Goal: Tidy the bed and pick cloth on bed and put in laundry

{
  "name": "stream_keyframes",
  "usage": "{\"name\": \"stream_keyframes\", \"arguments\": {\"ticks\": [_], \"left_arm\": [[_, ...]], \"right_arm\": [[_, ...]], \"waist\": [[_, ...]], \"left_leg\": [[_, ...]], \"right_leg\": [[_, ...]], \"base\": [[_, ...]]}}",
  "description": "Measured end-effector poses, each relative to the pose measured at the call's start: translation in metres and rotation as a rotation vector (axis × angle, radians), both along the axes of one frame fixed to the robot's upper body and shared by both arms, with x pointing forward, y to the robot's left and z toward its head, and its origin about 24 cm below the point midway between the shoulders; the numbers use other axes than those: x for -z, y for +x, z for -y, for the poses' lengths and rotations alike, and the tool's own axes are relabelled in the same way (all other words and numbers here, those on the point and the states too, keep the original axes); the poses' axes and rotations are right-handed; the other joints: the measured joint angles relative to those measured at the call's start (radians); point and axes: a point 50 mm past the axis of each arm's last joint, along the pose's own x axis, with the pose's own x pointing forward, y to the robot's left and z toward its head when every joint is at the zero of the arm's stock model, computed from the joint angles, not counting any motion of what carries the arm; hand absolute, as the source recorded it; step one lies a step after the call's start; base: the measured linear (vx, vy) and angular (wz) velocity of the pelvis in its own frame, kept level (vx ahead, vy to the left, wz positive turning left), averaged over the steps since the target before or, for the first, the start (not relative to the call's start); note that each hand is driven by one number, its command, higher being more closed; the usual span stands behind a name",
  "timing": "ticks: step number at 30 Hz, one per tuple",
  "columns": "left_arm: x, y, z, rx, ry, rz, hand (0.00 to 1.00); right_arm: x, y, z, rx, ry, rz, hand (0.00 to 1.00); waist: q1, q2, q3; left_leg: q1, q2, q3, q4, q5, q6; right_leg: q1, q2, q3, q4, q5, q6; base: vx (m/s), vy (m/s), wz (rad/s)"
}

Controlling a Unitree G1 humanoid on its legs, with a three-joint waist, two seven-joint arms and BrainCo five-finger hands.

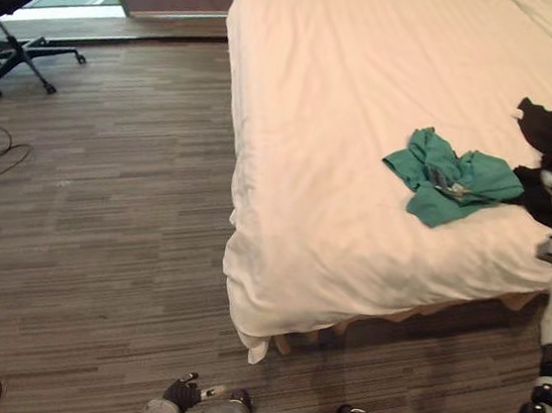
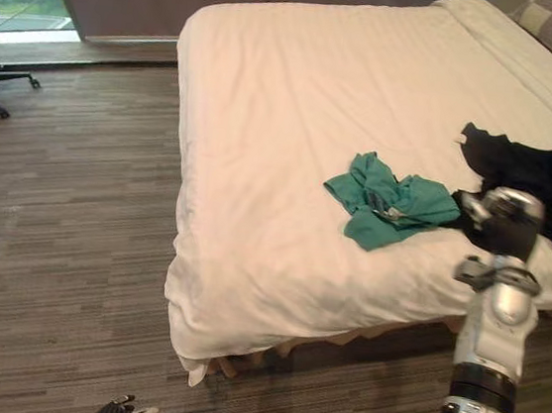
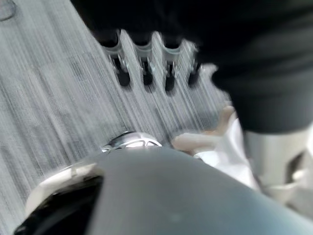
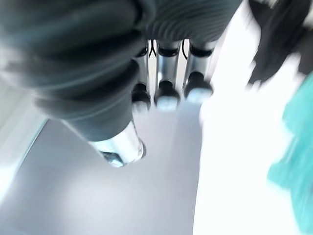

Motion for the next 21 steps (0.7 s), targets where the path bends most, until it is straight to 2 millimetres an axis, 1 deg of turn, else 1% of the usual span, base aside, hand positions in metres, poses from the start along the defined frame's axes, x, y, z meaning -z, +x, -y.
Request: {"name": "stream_keyframes", "arguments": {"ticks": [1, 2, 3, 4, 6, 7, 8, 9, 11, 13, 14, 15, 16, 17, 18, 19, 20, 21], "left_arm": [[0.0, -0.003, -0.001, -0.003, 0.008, -0.008, 0.0], [0.0, -0.005, -0.002, -0.009, 0.009, -0.01, 0.0], [0.0, -0.005, -0.003, -0.014, 0.011, -0.009, 0.0], [-0.001, -0.003, -0.003, -0.019, 0.007, 0.012, 0.0], [-0.001, -0.002, -0.004, -0.032, 0.004, 0.024, 0.0], [-0.001, -0.002, -0.001, -0.04, -0.005, 0.031, 0.0], [-0.001, -0.002, -0.001, -0.063, -0.013, 0.037, 0.0], [-0.001, -0.002, -0.001, -0.068, -0.015, 0.036, 0.0], [-0.001, -0.002, -0.003, -0.073, -0.012, 0.03, 0.0], [-0.002, 0.002, -0.005, -0.069, -0.005, 0.029, 0.0], [-0.003, 0.008, -0.009, -0.063, 0.005, 0.036, 0.0], [-0.006, 0.022, -0.011, -0.061, 0.006, 0.063, 0.0], [-0.008, 0.03, -0.013, -0.058, 0.008, 0.081, 0.0], [-0.012, 0.047, -0.012, -0.068, -0.005, 0.124, 0.0], [-0.017, 0.063, -0.011, -0.076, -0.018, 0.168, 0.0], [-0.019, 0.072, -0.01, -0.084, -0.03, 0.192, 0.0], [-0.024, 0.088, -0.006, -0.077, -0.047, 0.237, 0.0], [-0.027, 0.096, -0.002, -0.07, -0.059, 0.256, 0.0]], "right_arm": [[0.007, 0.009, -0.025, -0.103, 0.013, -0.026, 1.0], [0.015, 0.015, -0.05, -0.198, 0.026, -0.058, 1.0], [0.018, 0.018, -0.061, -0.242, 0.028, -0.078, 1.0], [0.021, 0.029, -0.095, -0.364, 0.027, -0.117, 1.0], [0.02, 0.036, -0.12, -0.447, 0.011, -0.128, 1.0], [0.018, 0.039, -0.137, -0.504, 0.0, -0.135, 1.0], [0.013, 0.04, -0.172, -0.612, -0.033, -0.151, 1.0], [0.012, 0.04, -0.185, -0.654, -0.045, -0.159, 1.0], [0.011, 0.034, -0.235, -0.8, -0.065, -0.206, 1.0], [0.01, 0.033, -0.261, -0.854, -0.059, -0.236, 1.0], [0.006, 0.033, -0.277, -0.877, -0.052, -0.251, 1.0], [-0.004, 0.037, -0.288, -0.879, -0.037, -0.246, 1.0], [-0.009, 0.039, -0.292, -0.873, -0.035, -0.242, 1.0], [-0.024, 0.045, -0.3, -0.86, -0.05, -0.217, 1.0], [-0.038, 0.05, -0.307, -0.846, -0.057, -0.194, 1.0], [-0.045, 0.053, -0.308, -0.837, -0.062, -0.181, 1.0], [-0.055, 0.06, -0.308, -0.806, -0.067, -0.17, 1.0], [-0.054, 0.063, -0.306, -0.786, -0.059, -0.177, 1.0]], "waist": [[0.002, -0.004, 0.003], [0.013, -0.011, 0.007], [0.026, -0.014, 0.008], [0.058, -0.024, 0.014], [0.073, -0.027, 0.016], [0.084, -0.027, 0.016], [0.103, -0.027, 0.017], [0.109, -0.028, 0.018], [0.118, -0.038, 0.024], [0.138, -0.048, 0.039], [0.15, -0.058, 0.063], [0.155, -0.064, 0.101], [0.162, -0.068, 0.119], [0.175, -0.08, 0.159], [0.186, -0.072, 0.209], [0.191, -0.072, 0.235], [0.196, -0.059, 0.296], [0.199, -0.047, 0.318]], "left_leg": [[0.003, -0.001, -0.012, 0.002, 0.0, 0.0], [0.002, -0.002, -0.032, 0.015, -0.002, 0.004], [0.002, -0.003, -0.037, 0.02, -0.003, 0.004], [-0.003, -0.004, -0.043, 0.037, -0.003, 0.004], [-0.01, -0.002, -0.059, 0.05, -0.003, 0.005], [-0.009, -0.002, -0.064, 0.052, -0.003, 0.005], [-0.01, 0.0, -0.072, 0.061, -0.007, 0.011], [-0.01, 0.0, -0.08, 0.069, -0.01, 0.015], [-0.01, 0.001, -0.093, 0.09, -0.01, 0.016], [-0.019, 0.007, -0.108, 0.111, -0.013, 0.02], [-0.05, 0.01, -0.121, 0.142, -0.02, 0.021], [-0.094, 0.016, -0.142, 0.182, -0.029, 0.019], [-0.125, 0.019, -0.147, 0.204, -0.032, 0.018], [-0.193, 0.028, -0.16, 0.242, -0.034, 0.019], [-0.251, 0.033, -0.173, 0.267, -0.034, 0.019], [-0.27, 0.033, -0.18, 0.276, -0.034, 0.019], [-0.316, 0.025, -0.197, 0.295, -0.034, 0.019], [-0.348, 0.016, -0.201, 0.307, -0.034, 0.019]], "right_leg": [[0.014, -0.002, -0.016, 0.0, 0.0, 0.0], [0.029, -0.006, -0.02, 0.0, 0.0, 0.0], [0.034, -0.008, -0.022, 0.002, 0.0, 0.0], [0.048, -0.014, -0.038, 0.004, 0.0, 0.0], [0.057, -0.018, -0.051, 0.004, 0.0, 0.0], [0.063, -0.019, -0.054, 0.005, 0.0, 0.0], [0.073, -0.019, -0.066, 0.008, 0.0, 0.0], [0.08, -0.019, -0.071, 0.01, 0.0, 0.0], [0.1, -0.022, -0.083, 0.026, 0.0, 0.0], [0.094, -0.021, -0.098, 0.045, -0.002, -0.003], [0.086, -0.022, -0.113, 0.061, -0.01, -0.015], [0.052, -0.023, -0.129, 0.094, -0.023, -0.035], [0.025, -0.024, -0.135, 0.115, -0.031, -0.046], [-0.031, -0.024, -0.154, 0.158, -0.04, -0.059], [-0.084, -0.027, -0.164, 0.195, -0.05, -0.067], [-0.1, -0.035, -0.171, 0.213, -0.059, -0.064], [-0.141, -0.058, -0.185, 0.257, -0.096, -0.061], [-0.173, -0.071, -0.19, 0.286, -0.114, -0.057]], "base": [[0.05, 0.02, 0.37], [0.05, 0.022, 0.41], [0.03, 0.019, 0.42], [0.01, 0.0, 0.32], [0.01, -0.014, 0.31], [0.02, -0.006, 0.33], [0.02, 0.002, 0.28], [0.03, 0.003, 0.34], [0.01, 0.009, 0.37], [-0.03, -0.018, 0.23], [-0.1, -0.043, 0.41], [-0.14, -0.027, 0.44], [-0.2, -0.01, 0.38], [-0.23, 0.003, 0.29], [-0.23, -0.002, 0.31], [-0.28, -0.042, 0.42], [-0.25, -0.03, 0.42], [-0.25, -0.026, 0.4]]}}
